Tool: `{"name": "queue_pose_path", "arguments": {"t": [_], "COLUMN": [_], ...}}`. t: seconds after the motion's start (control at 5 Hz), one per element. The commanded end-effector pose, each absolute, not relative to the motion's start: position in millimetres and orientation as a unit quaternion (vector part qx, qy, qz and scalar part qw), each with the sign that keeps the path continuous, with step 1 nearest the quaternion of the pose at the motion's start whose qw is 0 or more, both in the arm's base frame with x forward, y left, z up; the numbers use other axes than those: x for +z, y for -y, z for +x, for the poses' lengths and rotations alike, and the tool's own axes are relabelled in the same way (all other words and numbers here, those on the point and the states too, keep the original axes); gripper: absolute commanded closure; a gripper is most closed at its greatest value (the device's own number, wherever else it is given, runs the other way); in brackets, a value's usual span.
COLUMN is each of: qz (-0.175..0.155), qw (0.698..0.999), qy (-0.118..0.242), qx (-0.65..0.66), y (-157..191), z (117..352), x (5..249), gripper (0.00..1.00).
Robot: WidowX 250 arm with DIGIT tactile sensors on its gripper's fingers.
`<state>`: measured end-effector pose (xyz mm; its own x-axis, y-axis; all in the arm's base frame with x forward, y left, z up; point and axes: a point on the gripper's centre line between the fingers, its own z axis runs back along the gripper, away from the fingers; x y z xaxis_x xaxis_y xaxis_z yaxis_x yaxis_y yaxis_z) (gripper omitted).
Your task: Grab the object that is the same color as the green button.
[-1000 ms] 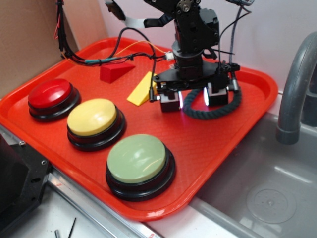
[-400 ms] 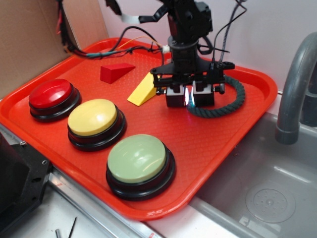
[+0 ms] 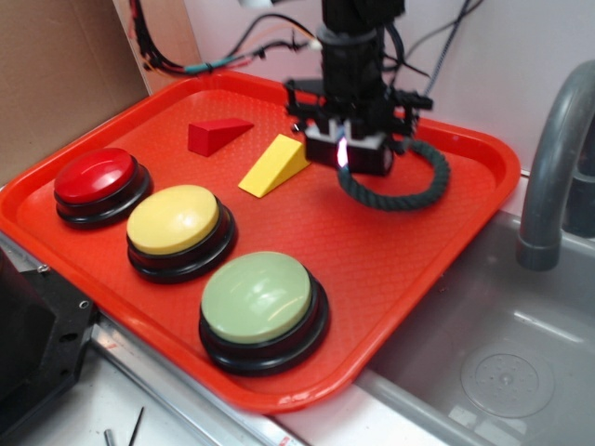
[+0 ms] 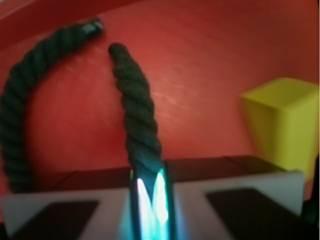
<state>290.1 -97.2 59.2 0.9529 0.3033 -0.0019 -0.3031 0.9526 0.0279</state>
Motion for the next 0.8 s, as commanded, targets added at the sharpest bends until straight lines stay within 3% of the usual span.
{"name": "queue_pose_path", "arguments": {"t": [0.0, 0.2, 0.4, 0.6], "qz": [-0.038, -0.062, -0.049, -0.062], "qw": [0.991, 0.988, 0.983, 0.985], "qy": [0.077, 0.088, 0.109, 0.119], "qx": [0.104, 0.112, 0.137, 0.108], "y": [93, 82, 84, 91], "z": [274, 257, 244, 238], "x": [176, 209, 218, 213], "gripper": [1.00, 1.00, 1.00, 1.00]}}
